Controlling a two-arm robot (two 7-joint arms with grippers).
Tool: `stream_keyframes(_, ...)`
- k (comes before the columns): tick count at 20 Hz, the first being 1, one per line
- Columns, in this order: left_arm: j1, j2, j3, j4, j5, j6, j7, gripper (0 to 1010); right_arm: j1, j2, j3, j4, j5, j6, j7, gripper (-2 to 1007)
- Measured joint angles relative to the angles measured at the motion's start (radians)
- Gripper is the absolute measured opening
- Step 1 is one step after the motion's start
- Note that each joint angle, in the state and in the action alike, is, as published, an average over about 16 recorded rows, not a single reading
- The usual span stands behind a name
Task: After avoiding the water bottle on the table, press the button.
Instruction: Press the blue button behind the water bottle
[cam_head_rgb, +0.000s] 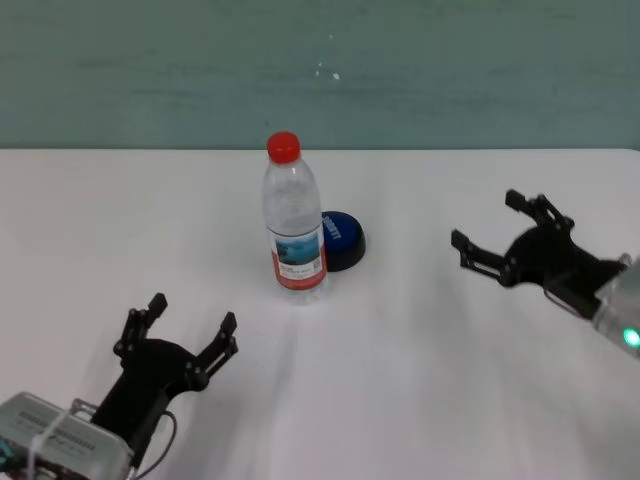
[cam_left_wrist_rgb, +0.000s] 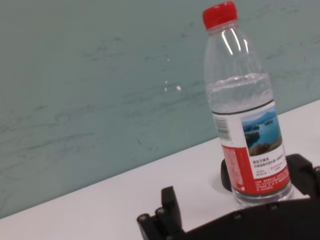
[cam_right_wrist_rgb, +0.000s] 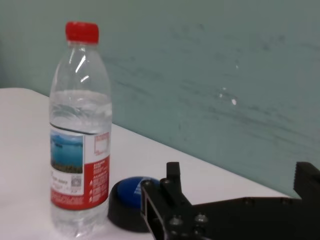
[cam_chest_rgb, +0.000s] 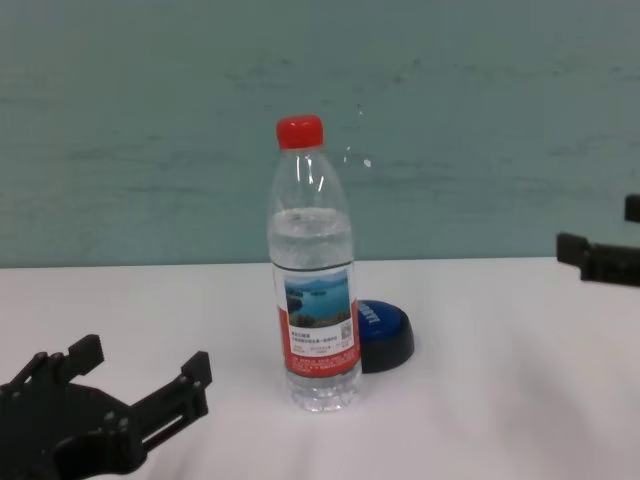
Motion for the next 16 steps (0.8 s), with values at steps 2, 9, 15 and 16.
stream_keyframes(2,0.000,0.000,0.000,0.000,0.000,0.000,0.000,1000,0.029,-0.005,-0.008,0.021,0.005,0.002,0.005,1004)
stream_keyframes(9,0.000,0.000,0.000,0.000,0.000,0.000,0.000,1000,0.123,-0.026,-0.039,0.098,0.022,0.005,0.020,1004)
stream_keyframes(15,0.000,0.000,0.000,0.000,0.000,0.000,0.000,1000,0.187,-0.047,-0.063,0.166,0.041,0.001,0.032,1004)
stream_keyframes(16,0.000,0.000,0.000,0.000,0.000,0.000,0.000,1000,0.198,-0.050,-0.066,0.179,0.045,0.000,0.034,1004)
